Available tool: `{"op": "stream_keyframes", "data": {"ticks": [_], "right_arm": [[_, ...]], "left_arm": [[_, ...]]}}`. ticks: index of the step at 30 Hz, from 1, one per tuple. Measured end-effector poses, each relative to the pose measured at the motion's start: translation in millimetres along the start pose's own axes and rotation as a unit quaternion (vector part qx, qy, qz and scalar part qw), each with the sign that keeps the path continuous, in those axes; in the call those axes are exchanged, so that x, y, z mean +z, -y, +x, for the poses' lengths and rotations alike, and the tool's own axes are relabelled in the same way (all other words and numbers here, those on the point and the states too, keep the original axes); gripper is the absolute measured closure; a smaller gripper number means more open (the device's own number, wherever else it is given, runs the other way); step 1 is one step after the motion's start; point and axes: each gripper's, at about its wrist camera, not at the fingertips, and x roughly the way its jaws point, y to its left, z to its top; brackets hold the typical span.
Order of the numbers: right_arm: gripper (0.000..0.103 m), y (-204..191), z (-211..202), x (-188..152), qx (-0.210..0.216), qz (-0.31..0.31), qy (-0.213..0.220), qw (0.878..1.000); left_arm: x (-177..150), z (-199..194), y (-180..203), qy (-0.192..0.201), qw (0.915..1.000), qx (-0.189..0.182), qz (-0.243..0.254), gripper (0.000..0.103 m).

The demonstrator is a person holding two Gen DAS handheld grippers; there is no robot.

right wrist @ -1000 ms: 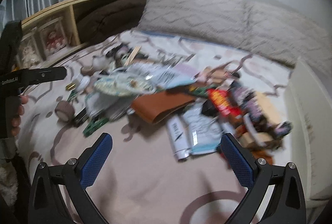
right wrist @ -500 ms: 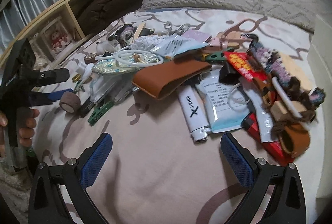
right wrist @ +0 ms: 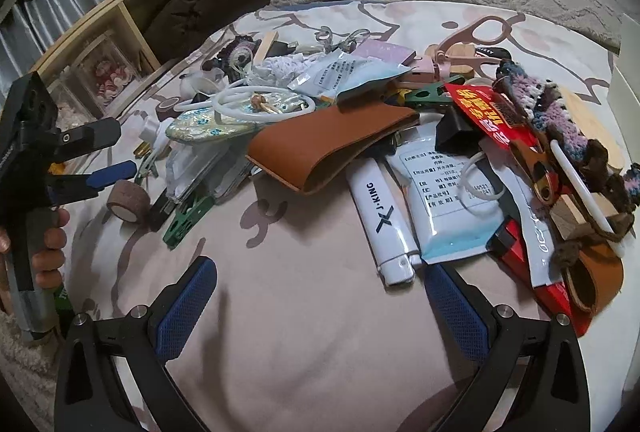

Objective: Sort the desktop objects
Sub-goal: 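Lower the left tool over the brown bandage roll while the right tool approaches the white J-KING lighter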

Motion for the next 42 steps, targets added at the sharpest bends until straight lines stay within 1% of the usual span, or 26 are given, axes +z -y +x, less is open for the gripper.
{"op": "stream_keyframes", "data": {"ticks": [2, 4, 6, 10, 12, 14, 16, 17, 20, 21, 23, 26, 29, 30, 32, 34, 35, 36, 37, 38, 40, 42], "right_arm": [[0.000, -3.0, 2.1, -0.3, -0.008, -0.010, -0.001, 1.000], [0.000, -5.8, 2.0, -1.3, -0.004, -0.018, 0.001, 1.000], [0.000, -6.3, 0.9, -1.9, 0.010, -0.021, 0.004, 1.000], [0.000, -9.9, 3.4, -2.3, 0.039, -0.030, 0.002, 0.999], [0.000, -14.4, 3.9, -3.5, 0.047, -0.041, 0.001, 0.998], [0.000, -20.0, 3.7, -4.4, 0.060, -0.055, -0.001, 0.997], [0.000, -25.7, 2.9, -5.5, 0.071, -0.069, -0.001, 0.995], [0.000, -27.5, 2.4, -6.0, 0.068, -0.072, -0.001, 0.995], [0.000, -25.8, 2.0, -6.0, 0.049, -0.065, 0.001, 0.997], [0.000, -23.0, 1.5, -5.6, 0.045, -0.058, 0.003, 0.997], [0.000, -15.5, -0.2, -4.2, 0.036, -0.038, 0.008, 0.999], [0.000, -6.5, -1.0, -2.2, 0.034, -0.012, 0.013, 0.999], [0.001, -8.1, 0.0, -0.7, 0.019, -0.013, 0.015, 1.000], [0.010, -10.0, 0.9, -0.5, 0.010, -0.017, 0.015, 1.000], [0.026, -12.3, 2.2, -0.6, -0.008, -0.021, 0.014, 1.000], [0.034, -12.0, 2.6, -0.5, -0.012, -0.022, 0.015, 1.000], [0.044, -11.6, 3.0, -0.3, -0.009, -0.022, 0.014, 1.000], [0.048, -10.9, 3.5, -0.3, -0.010, -0.021, 0.014, 1.000], [0.049, -10.2, 3.9, -0.5, -0.012, -0.020, 0.015, 1.000], [0.051, -9.5, 4.4, -0.7, -0.013, -0.019, 0.015, 1.000], [0.057, -8.0, 4.6, -1.1, -0.019, -0.016, 0.016, 1.000], [0.070, -6.4, 4.2, -1.5, -0.031, -0.012, 0.019, 0.999]], "left_arm": [[-2.5, 2.7, -0.5, -0.014, 0.9999, -0.006, -0.004, 0.000], [-5.0, 2.0, 0.8, -0.022, 0.9997, -0.013, -0.004, 0.000], [-6.4, -2.0, 3.5, -0.026, 0.9995, -0.020, 0.001, 0.000], [-11.0, -3.8, 4.4, -0.042, 0.9976, -0.055, -0.005, 0.000], [-15.7, -1.6, 5.6, -0.053, 0.9967, -0.062, -0.002, 0.000], [-19.5, -2.5, 10.7, -0.055, 0.9967, -0.059, 0.013, 0.000], [-21.7, -5.0, 16.0, -0.053, 0.9969, -0.052, 0.027, 0.000], [-21.9, -7.0, 17.6, -0.046, 0.9974, -0.045, 0.033, 0.000], [-21.1, -13.2, 20.1, -0.019, 0.9983, -0.003, 0.055, 0.000], [-20.9, -15.3, 20.6, -0.010, 0.9978, 0.014, 0.064, 0.000], [-21.9, -16.7, 19.2, 0.000, 0.9965, 0.036, 0.075, 0.000], [-27.0, -13.0, 16.8, -0.001, 0.9945, 0.059, 0.086, 0.000], [-35.0, -5.7, 15.1, -0.008, 0.9910, 0.088, 0.100, 0.000], [-37.6, -3.2, 14.8, -0.010, 0.9892, 0.100, 0.106, 0.000], [-42.5, 0.0, 15.9, -0.006, 0.9844, 0.129, 0.120, 0.000], [-48.2, 2.9, 20.6, 0.003, 0.9753, 0.166, 0.145, 0.000], [-51.1, 4.3, 23.5, 0.007, 0.9705, 0.181, 0.159, 0.000], [-54.9, 6.3, 26.8, 0.010, 0.9650, 0.195, 0.176, 0.000], [-58.0, 8.2, 29.2, 0.010, 0.9611, 0.202, 0.188, 0.000], [-60.6, 10.2, 30.8, 0.008, 0.9593, 0.204, 0.195, 0.000], [-65.0, 14.5, 32.4, 0.002, 0.9588, 0.201, 0.201, 0.000], [-69.1, 19.8, 31.7, -0.003, 0.9584, 0.203, 0.200, 0.000]]}}
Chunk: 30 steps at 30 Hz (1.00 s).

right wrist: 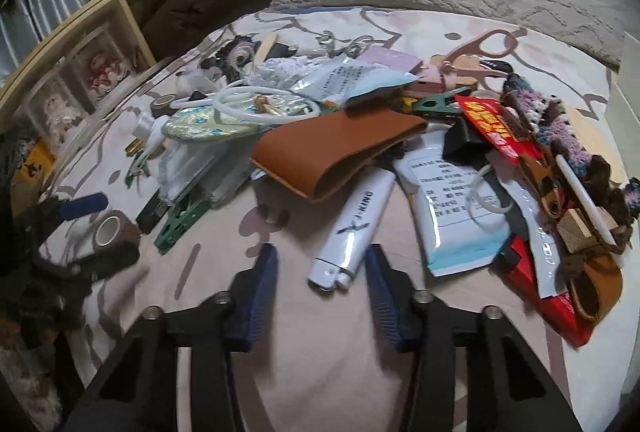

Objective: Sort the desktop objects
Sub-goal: 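Lower the left tool over the brown bandage roll while the right tool approaches the white J-KING lighter, then close the left tool on the brown bandage roll while the right tool closes on the white lighter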

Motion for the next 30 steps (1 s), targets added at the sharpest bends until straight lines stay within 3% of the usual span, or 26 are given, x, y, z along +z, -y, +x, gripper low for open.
{"op": "stream_keyframes", "data": {"ticks": [5, 11, 23, 30], "right_arm": [[0.074, 2.7, -1.7, -2.3, -0.004, 0.006, 0.005, 1.000], [0.077, -6.9, -10.2, -14.2, -0.015, -0.012, 0.003, 1.000], [0.077, -22.8, -42.8, -57.7, 0.000, -0.026, 0.005, 1.000], [0.077, -25.9, -46.4, -58.7, -0.011, -0.020, 0.011, 1.000]], "left_arm": [[-6.9, 3.8, 3.8, 0.001, 1.0000, 0.008, -0.001, 0.002], [-10.0, 1.2, -2.0, 0.007, 0.9995, -0.011, -0.029, 0.002], [-19.7, -2.6, -8.6, 0.019, 0.9975, -0.032, -0.059, 0.001], [-21.1, -3.2, -11.2, 0.024, 0.9964, -0.040, -0.070, 0.002]]}}
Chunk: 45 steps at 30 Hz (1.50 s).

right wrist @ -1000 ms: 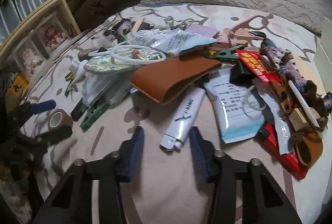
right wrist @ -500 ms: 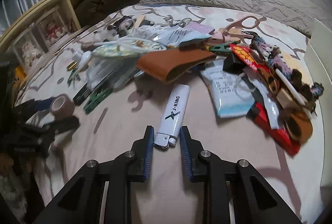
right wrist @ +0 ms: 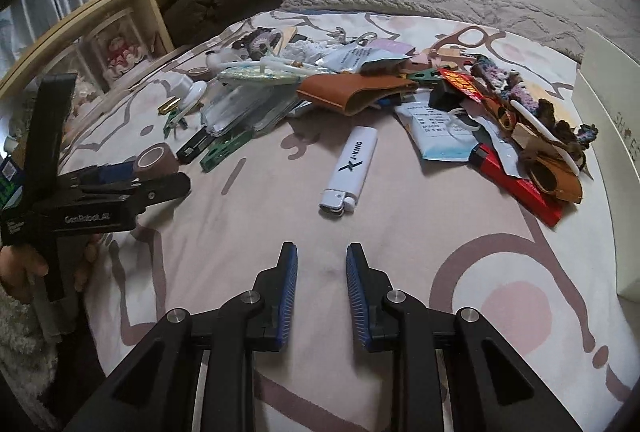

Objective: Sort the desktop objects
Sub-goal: 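Close the left tool on the brown bandage roll while the right tool closes on the white lighter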

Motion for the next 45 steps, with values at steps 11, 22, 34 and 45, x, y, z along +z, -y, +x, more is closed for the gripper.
{"op": "stream_keyframes", "data": {"ticks": [11, 22, 34, 45], "right_arm": [[0.077, 2.8, 2.9, 18.2, -0.008, 0.032, -0.002, 0.999], [0.077, 6.3, 16.3, 23.0, -0.019, 0.042, -0.003, 0.999], [0.077, 7.7, 30.4, 35.6, -0.035, 0.039, -0.015, 0.999], [0.077, 4.8, 28.3, 36.3, -0.038, 0.018, 0.007, 0.999]], "left_arm": [[-1.2, -5.7, -0.8, 0.030, 0.9993, 0.021, -0.008, 0.051], [-15.2, -14.0, 33.9, 0.030, 0.9979, -0.026, 0.050, 0.059], [-27.5, -23.6, 76.7, 0.029, 0.9878, -0.113, 0.103, 0.059], [-21.3, -16.5, 84.7, 0.041, 0.9878, -0.110, 0.102, 0.059]]}}
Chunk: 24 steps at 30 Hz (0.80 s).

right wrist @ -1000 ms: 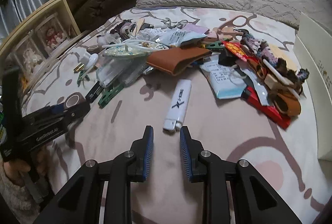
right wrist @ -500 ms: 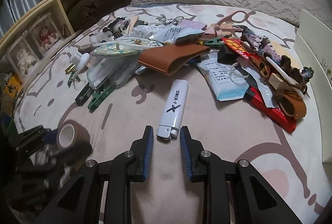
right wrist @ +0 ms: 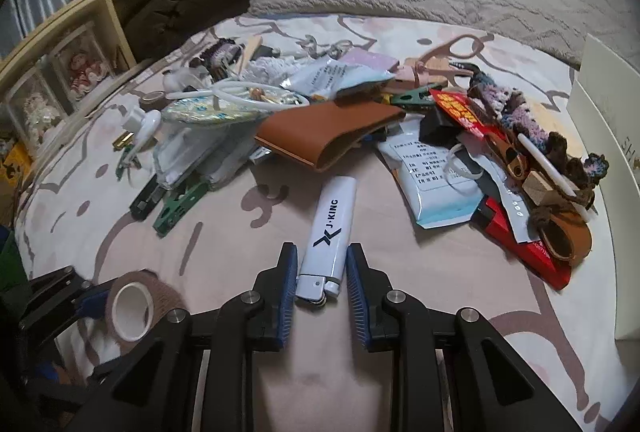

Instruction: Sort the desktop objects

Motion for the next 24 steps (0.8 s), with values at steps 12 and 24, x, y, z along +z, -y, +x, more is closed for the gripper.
{"op": "stream_keyframes", "data": {"ticks": [12, 24], "right_arm": [[0.077, 5.2, -30.0, -31.1, 0.025, -0.066, -0.037, 0.997], [0.068, 8.6, -29.7, -39.4, -0.014, -0.091, -0.043, 0.995]], "left_arm": [[-1.3, 9.5, -2.6, -0.006, 0.9999, 0.010, -0.002, 0.059], [-5.2, 14.0, 0.0, -0.012, 0.9998, 0.014, 0.010, 0.043]]}}
